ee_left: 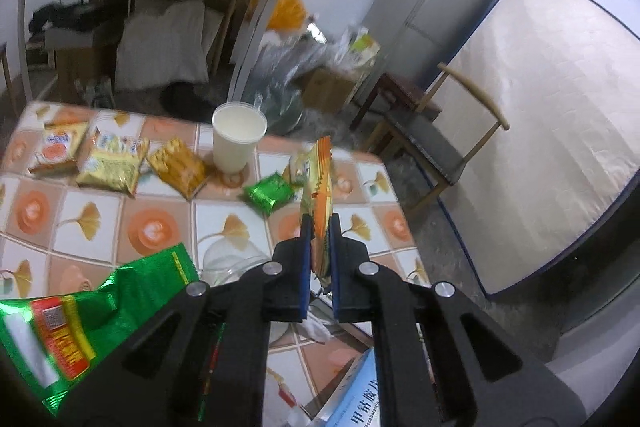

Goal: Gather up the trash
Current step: 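Grasp the blue medicine box with the right tool while the left tool grasps a snack packet, then carry box and packet to the wastebasket and open both tools to drop them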

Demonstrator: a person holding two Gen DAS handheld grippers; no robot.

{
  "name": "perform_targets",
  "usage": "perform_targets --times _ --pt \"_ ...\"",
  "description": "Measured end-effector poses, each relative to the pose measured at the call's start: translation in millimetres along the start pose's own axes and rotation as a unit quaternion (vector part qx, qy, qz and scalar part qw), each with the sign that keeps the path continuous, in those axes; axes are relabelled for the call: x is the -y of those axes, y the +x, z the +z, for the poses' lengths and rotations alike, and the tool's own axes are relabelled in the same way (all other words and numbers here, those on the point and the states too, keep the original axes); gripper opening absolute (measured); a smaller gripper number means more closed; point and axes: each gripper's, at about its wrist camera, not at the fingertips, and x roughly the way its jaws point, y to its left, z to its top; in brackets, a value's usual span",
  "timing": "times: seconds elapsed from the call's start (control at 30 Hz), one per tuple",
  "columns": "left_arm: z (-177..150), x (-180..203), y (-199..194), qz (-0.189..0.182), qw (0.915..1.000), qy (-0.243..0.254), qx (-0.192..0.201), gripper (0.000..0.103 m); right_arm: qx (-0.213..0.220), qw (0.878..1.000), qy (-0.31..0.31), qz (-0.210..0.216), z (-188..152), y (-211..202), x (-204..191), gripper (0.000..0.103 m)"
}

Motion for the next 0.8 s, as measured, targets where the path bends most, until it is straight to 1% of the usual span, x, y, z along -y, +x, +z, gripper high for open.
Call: perform_targets --times 0.2,0.3,0.4,0.5,0.57,0.73,0.8 --pt "-4.0 15.0 -38.9 0.004 0.9993 0.022 0.030 0.006 -0.002 1.000 -0.011 0.020 -11.9 -12.4 -6.5 0.031" --pt "-6.3 24.1 -53.3 0.000 0.9989 0.028 0.038 0.006 0.001 0.999 -0.021 0.031 -15.6 -20.6 -13.3 0.031" --pt "-8.4 35.5 -63.4 -0.003 0.9988 0.031 0.038 0.006 0.007 0.999 -0.031 0.034 -21.8 -34.0 -19.5 0.031" --pt "-11.0 50.7 -67.1 -0.017 0.9988 0.034 0.032 0.006 0.021 0.998 -0.044 0.042 -28.6 -55.4 -26.7 0.031" --pt "-14.7 64.7 -68.0 -0.030 0.9984 0.039 0.027 0.006 0.034 0.997 -0.053 0.048 -35.4 -78.9 -26.8 0.031" --pt "-31.8 104.8 -53.4 -0.066 0.9968 0.045 -0.011 0.006 0.091 0.991 -0.064 0.070 -43.3 -141.8 -29.7 0.031" --pt "-45.4 127.4 -43.1 -0.085 0.9947 0.051 -0.028 0.006 0.117 0.988 -0.063 0.078 -45.3 -169.9 -26.0 0.031"
